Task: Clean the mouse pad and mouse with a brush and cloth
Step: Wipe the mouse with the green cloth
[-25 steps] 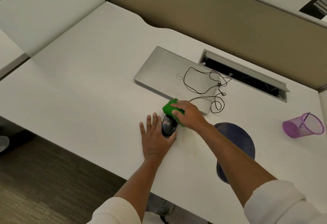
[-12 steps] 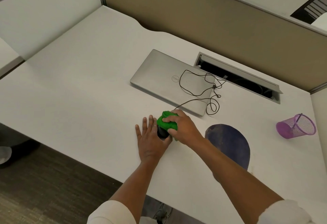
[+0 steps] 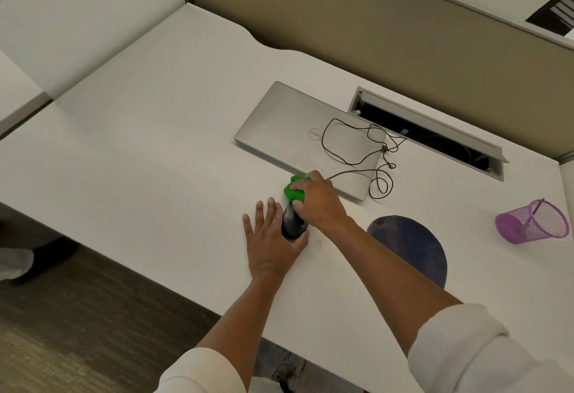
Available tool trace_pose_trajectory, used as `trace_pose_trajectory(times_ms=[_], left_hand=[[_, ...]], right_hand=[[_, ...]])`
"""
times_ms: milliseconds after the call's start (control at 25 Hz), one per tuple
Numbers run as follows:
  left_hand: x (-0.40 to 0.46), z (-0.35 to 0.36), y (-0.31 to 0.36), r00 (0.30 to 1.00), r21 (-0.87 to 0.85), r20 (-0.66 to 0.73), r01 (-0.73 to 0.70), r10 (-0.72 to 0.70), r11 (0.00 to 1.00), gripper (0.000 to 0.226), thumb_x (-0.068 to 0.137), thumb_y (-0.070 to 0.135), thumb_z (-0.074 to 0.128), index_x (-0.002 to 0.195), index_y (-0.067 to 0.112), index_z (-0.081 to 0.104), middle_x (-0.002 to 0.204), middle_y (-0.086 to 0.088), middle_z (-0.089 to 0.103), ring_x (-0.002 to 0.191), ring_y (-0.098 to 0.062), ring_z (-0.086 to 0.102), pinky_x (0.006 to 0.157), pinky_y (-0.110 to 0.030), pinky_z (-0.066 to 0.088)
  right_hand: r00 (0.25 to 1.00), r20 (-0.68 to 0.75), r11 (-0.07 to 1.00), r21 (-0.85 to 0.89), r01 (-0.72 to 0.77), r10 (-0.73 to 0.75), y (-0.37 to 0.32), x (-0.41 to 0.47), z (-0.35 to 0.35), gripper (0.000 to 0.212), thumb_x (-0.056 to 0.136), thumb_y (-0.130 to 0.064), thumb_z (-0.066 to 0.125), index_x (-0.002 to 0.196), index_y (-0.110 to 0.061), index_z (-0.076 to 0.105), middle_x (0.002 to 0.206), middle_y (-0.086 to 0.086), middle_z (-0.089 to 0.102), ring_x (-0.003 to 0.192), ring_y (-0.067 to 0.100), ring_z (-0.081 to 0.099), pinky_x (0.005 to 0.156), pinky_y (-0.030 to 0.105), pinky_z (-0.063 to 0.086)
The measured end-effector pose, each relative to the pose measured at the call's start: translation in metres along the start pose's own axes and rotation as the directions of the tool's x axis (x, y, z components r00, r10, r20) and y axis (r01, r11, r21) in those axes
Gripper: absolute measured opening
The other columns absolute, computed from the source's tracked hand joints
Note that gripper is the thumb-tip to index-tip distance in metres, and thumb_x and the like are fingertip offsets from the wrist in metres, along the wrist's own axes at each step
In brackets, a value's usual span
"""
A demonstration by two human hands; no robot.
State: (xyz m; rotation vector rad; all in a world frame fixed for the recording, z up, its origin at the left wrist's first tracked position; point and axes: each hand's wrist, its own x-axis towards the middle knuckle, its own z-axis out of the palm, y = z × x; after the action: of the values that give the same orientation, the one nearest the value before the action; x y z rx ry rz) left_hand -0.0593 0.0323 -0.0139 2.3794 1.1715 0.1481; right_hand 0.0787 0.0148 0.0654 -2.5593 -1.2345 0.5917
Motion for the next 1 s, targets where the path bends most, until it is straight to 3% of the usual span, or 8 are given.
trace_pose_trajectory(times_ms=[280, 360, 440, 520, 760, 920, 1000], left_hand=[[-0.003, -0.003, 0.002, 1.000, -0.010, -0.017, 0.010, -0.010, 1.000, 0.095, 0.083, 0.078, 0.035, 0.160, 0.022, 0.027, 0.170, 0.005, 0.017, 0.158, -0.016, -0.002, 0.125, -0.049, -0.012], [-0.002, -0.002, 0.002, 1.000, -0.019, -0.019, 0.019, -0.019, 1.000, 0.096, 0.085, 0.080, 0.036, 0.160, 0.021, 0.027, 0.170, 0.005, 0.016, 0.158, -0.016, -0.002, 0.125, -0.048, -0.014], [-0.002, -0.002, 0.001, 1.000, -0.013, -0.013, 0.020, -0.020, 1.000, 0.097, 0.085, 0.081, 0.034, 0.161, 0.022, 0.025, 0.170, 0.005, 0.014, 0.158, -0.016, -0.004, 0.125, -0.049, -0.013], [-0.002, -0.002, 0.001, 1.000, -0.005, -0.015, 0.017, -0.017, 1.000, 0.098, 0.084, 0.082, 0.031, 0.161, 0.022, 0.023, 0.170, 0.005, 0.013, 0.158, -0.016, -0.004, 0.125, -0.050, -0.012], [-0.001, -0.003, 0.002, 1.000, -0.009, -0.008, 0.014, -0.014, 1.000, 0.097, 0.081, 0.081, 0.029, 0.161, 0.028, 0.024, 0.170, 0.006, 0.016, 0.158, -0.015, -0.004, 0.125, -0.049, -0.014], [-0.001, -0.004, 0.001, 1.000, 0.024, 0.010, 0.004, -0.004, 1.000, 0.097, 0.085, 0.079, 0.039, 0.162, 0.022, 0.024, 0.171, 0.004, 0.014, 0.158, -0.017, -0.005, 0.125, -0.050, -0.013], [-0.001, -0.004, 0.001, 1.000, -0.003, -0.007, 0.009, -0.009, 1.000, 0.098, 0.084, 0.077, 0.046, 0.160, 0.019, 0.027, 0.170, 0.004, 0.016, 0.158, -0.017, -0.002, 0.125, -0.048, -0.013]], right_hand=[[0.951, 0.224, 0.962, -0.120, 0.246, -0.215, 0.005, -0.030, -0.021, 0.040, 0.082, -0.015, 0.064, 0.119, -0.028, 0.069, 0.126, -0.002, 0.050, 0.111, 0.026, 0.047, 0.092, 0.034, 0.044], [0.965, 0.176, 0.959, -0.175, 0.225, -0.194, 0.014, -0.023, -0.035, 0.039, 0.081, -0.016, 0.066, 0.117, -0.029, 0.069, 0.126, -0.002, 0.051, 0.111, 0.026, 0.048, 0.093, 0.035, 0.045], [0.987, 0.038, 0.977, -0.136, 0.162, -0.158, 0.015, -0.009, -0.039, 0.041, 0.081, -0.017, 0.066, 0.121, -0.028, 0.067, 0.130, -0.001, 0.049, 0.109, 0.029, 0.048, 0.094, 0.033, 0.042], [0.989, -0.004, 0.984, -0.098, 0.146, -0.147, 0.007, 0.001, -0.029, 0.042, 0.081, -0.019, 0.065, 0.122, -0.026, 0.066, 0.131, 0.001, 0.048, 0.109, 0.031, 0.049, 0.096, 0.033, 0.040], [0.971, 0.137, 0.981, -0.001, 0.196, -0.194, 0.000, -0.018, -0.001, 0.041, 0.081, -0.018, 0.062, 0.122, -0.025, 0.068, 0.125, 0.002, 0.050, 0.108, 0.029, 0.051, 0.093, 0.034, 0.045], [0.894, 0.278, 0.920, -0.076, 0.385, -0.351, 0.022, -0.041, -0.019, 0.036, 0.084, -0.022, 0.068, 0.119, -0.029, 0.070, 0.129, 0.000, 0.048, 0.107, 0.026, 0.047, 0.094, 0.035, 0.042], [0.893, 0.307, 0.903, -0.177, 0.392, -0.328, 0.041, -0.040, -0.034, 0.034, 0.085, -0.022, 0.068, 0.119, -0.029, 0.070, 0.132, 0.001, 0.047, 0.110, 0.027, 0.046, 0.097, 0.035, 0.041]])
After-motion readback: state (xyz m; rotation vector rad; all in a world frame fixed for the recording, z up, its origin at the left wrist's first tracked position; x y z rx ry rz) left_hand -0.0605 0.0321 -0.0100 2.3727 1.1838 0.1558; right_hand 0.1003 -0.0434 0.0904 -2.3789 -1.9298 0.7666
